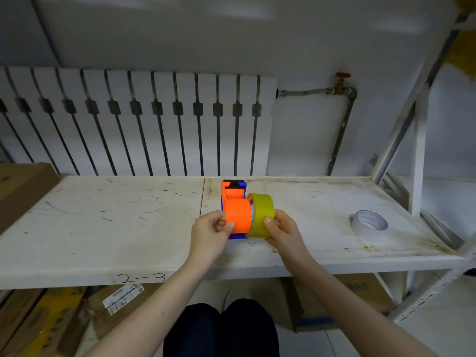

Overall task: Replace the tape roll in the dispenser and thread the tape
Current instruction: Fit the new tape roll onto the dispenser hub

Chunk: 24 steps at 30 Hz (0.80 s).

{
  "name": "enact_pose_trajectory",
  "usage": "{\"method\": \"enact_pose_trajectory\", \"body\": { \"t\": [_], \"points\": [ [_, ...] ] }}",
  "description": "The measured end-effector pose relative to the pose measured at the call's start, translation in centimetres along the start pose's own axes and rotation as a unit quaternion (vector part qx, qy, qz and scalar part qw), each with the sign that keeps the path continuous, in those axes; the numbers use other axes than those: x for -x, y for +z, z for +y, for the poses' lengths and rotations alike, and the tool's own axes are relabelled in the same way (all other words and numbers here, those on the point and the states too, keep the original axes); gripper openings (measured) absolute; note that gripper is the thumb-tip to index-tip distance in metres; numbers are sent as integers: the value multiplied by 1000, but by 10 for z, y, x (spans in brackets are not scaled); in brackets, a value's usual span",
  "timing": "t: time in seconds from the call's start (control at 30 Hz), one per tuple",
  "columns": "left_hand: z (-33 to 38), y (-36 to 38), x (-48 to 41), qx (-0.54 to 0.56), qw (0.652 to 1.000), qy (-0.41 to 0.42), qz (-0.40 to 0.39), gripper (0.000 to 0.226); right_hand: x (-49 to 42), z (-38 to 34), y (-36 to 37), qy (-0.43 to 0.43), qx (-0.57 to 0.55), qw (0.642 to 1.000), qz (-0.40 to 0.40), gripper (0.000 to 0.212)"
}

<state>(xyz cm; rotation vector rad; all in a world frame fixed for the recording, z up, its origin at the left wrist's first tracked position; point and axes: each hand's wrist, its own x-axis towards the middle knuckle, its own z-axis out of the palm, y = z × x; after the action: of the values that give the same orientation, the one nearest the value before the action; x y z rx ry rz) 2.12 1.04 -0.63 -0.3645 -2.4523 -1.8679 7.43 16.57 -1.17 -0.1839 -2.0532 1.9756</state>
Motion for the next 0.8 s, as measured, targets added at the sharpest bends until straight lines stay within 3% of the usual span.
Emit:
{"method": "enact_pose_trajectory", "body": {
  "t": [0.17, 0.33, 0.63, 0.8],
  "points": [
    [2, 3, 3, -34, 999, 5, -29, 32, -2, 0, 1, 24, 41, 999, 6, 14],
    [-1, 6, 6, -56, 997, 18, -43, 36, -2, 1, 1, 12, 134, 991, 18, 17],
    [-1, 10, 8, -87, 993, 39, -64, 22, 2, 4, 0, 66, 29, 997, 21, 19],
    [7, 6, 6, -126, 987, 67, -77, 34, 5, 1, -7, 65, -27, 998, 5, 17]
  ]
}}
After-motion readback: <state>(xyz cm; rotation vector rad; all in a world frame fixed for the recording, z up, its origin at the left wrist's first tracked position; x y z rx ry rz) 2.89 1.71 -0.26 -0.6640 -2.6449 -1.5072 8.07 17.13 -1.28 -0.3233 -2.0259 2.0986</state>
